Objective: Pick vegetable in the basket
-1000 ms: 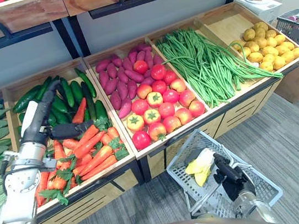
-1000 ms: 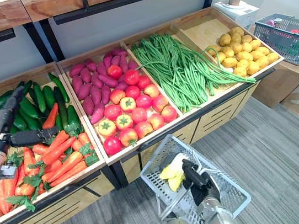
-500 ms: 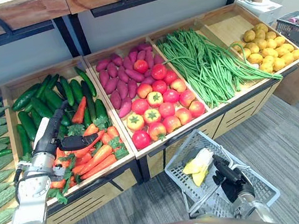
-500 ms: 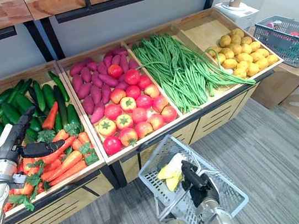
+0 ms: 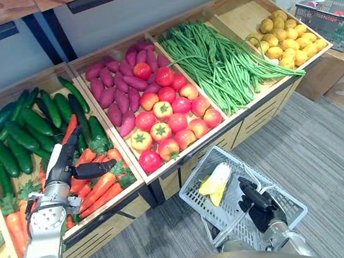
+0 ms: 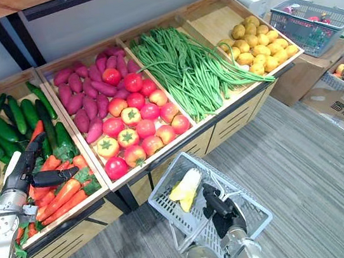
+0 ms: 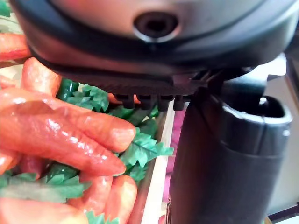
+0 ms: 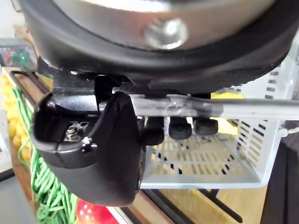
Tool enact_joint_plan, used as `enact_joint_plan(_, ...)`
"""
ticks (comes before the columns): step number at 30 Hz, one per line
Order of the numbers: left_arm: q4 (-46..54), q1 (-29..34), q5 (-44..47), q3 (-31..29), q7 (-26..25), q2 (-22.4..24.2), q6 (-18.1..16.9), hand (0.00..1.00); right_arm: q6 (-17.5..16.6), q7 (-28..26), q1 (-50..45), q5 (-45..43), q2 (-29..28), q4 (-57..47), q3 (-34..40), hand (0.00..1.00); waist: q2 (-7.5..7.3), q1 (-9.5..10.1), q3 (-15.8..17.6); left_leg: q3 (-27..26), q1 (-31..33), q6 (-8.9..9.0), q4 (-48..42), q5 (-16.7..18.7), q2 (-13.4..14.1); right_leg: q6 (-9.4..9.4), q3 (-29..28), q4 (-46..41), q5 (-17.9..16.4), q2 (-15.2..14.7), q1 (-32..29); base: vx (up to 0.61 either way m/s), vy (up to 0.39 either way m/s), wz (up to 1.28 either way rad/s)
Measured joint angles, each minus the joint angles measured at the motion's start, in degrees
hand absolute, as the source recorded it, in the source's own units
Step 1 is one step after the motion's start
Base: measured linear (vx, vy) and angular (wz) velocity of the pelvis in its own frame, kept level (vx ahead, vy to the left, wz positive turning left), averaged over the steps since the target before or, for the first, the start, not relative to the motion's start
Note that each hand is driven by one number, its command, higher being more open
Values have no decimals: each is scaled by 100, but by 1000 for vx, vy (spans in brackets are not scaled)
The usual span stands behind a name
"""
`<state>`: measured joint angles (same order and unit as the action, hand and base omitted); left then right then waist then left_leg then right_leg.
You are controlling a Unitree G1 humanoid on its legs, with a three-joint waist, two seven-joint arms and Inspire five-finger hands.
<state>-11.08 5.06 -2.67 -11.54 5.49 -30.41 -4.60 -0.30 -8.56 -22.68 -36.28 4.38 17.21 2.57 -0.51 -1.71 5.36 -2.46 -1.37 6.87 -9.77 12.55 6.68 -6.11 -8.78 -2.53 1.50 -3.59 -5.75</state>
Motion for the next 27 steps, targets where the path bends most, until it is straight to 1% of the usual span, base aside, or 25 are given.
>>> enact_joint_plan(5, -208, -1, -22, 19, -5, 102, 100, 100, -3, 0, 2, -2, -4, -23, 9, 0, 5, -20, 75, -101, 54, -2, -1, 27, 11, 23, -106, 88, 56, 21, -77, 21, 17, -12)
enact_joint_plan(9, -197, -15, -23, 4, -51, 177, 85, 100, -3, 0, 3, -1, -11, -24, 17, 0, 20, -10, 87, -134, 69, 2, -38, 72, 30, 31, -132, 88, 62, 38, -93, 7, 13, -4)
enact_joint_plan(12, -196, -1, -179, -62, -172, 322, 74, 100, -2, 0, 2, 1, -17, -23, 10, 0, 32, 5, 95, -192, 79, 2, -136, 139, 74, 39, -178, 88, 67, 79, -91, -5, 16, -9)
enact_joint_plan(17, -179, 2, -250, -193, -249, 529, 76, 100, -5, 5, -6, 7, -17, -40, 27, 0, 110, -17, 209, -180, 79, -3, -199, 171, 89, 33, -173, 118, 75, 91, -35, -5, 6, 0)
enact_joint_plan(20, -117, 14, -252, -251, -248, 588, 92, 100, -4, 10, -5, 52, -18, -43, 22, 0, 111, -12, 219, -142, 81, -3, -199, 172, 94, 37, -137, 180, 103, 90, 7, 5, 14, 6)
enact_joint_plan(24, 167, 245, -255, -268, -249, 611, 117, 100, -5, 10, 0, 130, -35, -61, 22, 0, 120, -12, 267, -97, 81, -3, -198, 172, 92, 37, -99, 192, 103, 83, 34, 11, 18, 5)
enact_joint_plan(27, 472, 467, -256, -323, -246, 754, 220, 100, -5, 14, 4, 188, -89, -67, 23, 0, 131, -3, 286, -80, 84, -3, -197, 172, 92, 37, -85, 195, 103, 81, 41, 3, 9, 1)
